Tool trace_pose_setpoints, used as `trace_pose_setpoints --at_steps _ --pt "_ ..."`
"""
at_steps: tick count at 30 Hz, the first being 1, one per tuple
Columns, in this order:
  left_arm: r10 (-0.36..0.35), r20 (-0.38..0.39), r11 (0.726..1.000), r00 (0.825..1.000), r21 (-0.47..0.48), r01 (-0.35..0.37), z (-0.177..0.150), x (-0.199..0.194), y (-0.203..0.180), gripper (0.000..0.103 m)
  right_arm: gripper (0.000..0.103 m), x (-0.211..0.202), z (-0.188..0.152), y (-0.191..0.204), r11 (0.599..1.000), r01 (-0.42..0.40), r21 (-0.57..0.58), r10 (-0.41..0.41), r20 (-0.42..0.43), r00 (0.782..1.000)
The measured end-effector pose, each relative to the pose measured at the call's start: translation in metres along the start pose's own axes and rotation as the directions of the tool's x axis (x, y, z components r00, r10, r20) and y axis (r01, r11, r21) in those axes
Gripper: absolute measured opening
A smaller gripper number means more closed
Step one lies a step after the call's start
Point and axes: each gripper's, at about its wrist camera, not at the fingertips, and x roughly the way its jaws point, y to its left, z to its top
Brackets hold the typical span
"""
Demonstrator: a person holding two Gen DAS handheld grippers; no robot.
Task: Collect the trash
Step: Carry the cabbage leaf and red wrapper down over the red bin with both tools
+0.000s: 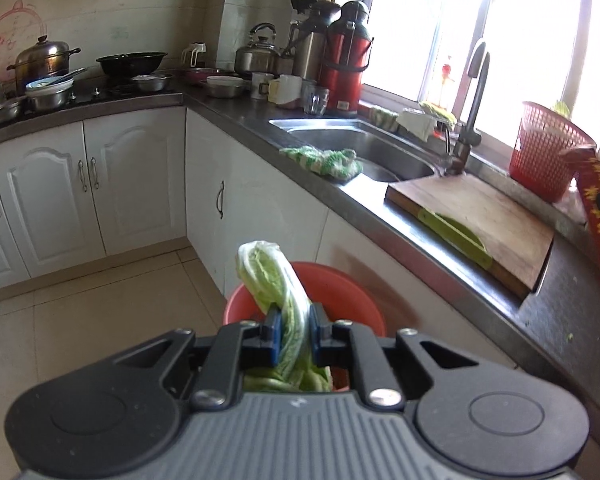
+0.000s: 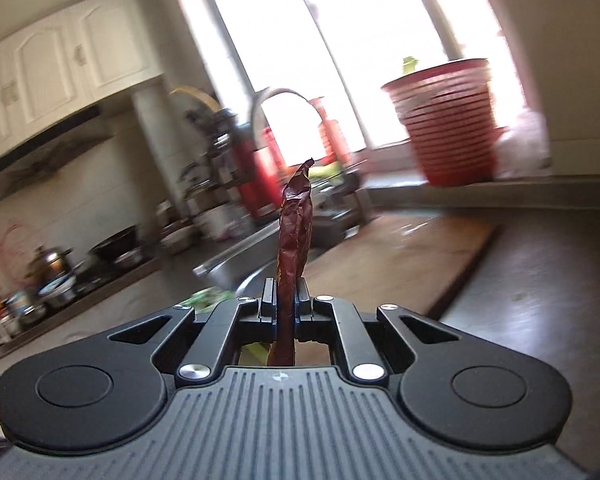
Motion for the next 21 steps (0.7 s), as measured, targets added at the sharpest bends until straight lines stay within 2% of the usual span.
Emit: trace_pose_setpoints --at_steps 4,9,16,21 --pt "-0.034 0.024 0.998 0.999 -0.043 0.035 0.007 0.011 0.010 0.011 0.009 0.032 -0.006 0.041 0.995 -0.102 0.011 0.103 -0.096 0.990" --pt "-0.089 0.041 0.994 0.995 -0.053 0.091 0.017 0.032 0.015 0.011 0.009 0.079 -0.021 0.081 0.986 -0.162 0.028 0.164 -0.201 0.966" --pt "-0.137 -0.010 0.988 0.991 -0.070 0.136 0.017 0.083 0.018 0.011 0.009 0.159 -0.061 0.107 0.985 -0.144 0.092 0.168 -0.371 0.913" --pt "-0.132 -0.084 0.989 0.988 -0.079 0.126 0.008 0.123 0.023 0.011 0.009 0.214 -0.083 0.117 0.988 -0.111 0.103 0.147 -0.471 0.870"
